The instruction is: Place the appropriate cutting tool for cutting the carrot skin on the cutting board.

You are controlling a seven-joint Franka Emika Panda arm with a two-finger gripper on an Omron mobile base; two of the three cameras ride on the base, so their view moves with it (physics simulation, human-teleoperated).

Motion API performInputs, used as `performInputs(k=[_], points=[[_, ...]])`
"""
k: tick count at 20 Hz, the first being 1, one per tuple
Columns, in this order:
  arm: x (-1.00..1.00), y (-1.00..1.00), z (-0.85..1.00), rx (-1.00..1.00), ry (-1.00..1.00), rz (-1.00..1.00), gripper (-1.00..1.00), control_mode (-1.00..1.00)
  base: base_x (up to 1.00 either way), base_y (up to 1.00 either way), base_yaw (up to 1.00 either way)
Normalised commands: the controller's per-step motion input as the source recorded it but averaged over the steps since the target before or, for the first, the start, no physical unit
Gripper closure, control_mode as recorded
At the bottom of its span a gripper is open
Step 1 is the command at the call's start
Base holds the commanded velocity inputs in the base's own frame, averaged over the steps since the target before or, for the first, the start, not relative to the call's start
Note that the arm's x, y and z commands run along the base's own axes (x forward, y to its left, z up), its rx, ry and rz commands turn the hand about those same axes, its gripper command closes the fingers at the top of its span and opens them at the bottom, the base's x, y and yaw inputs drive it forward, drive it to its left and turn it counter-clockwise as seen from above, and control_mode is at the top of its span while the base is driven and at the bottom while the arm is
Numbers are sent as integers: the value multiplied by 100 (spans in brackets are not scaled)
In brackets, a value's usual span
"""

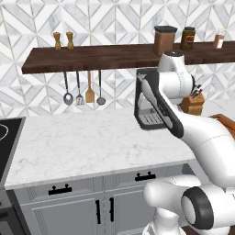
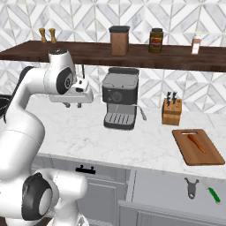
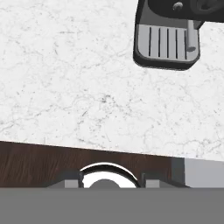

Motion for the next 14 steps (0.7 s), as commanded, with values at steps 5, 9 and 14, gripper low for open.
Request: performInputs(k=[5, 9, 14], points=[[-20, -22, -3, 0, -1, 0, -100, -100, 0, 0, 0], [-63, -77, -20, 0, -4, 0, -100, -100, 0, 0, 0], [-75, -100, -64, 0, 0, 0, -100, -100, 0, 0, 0]])
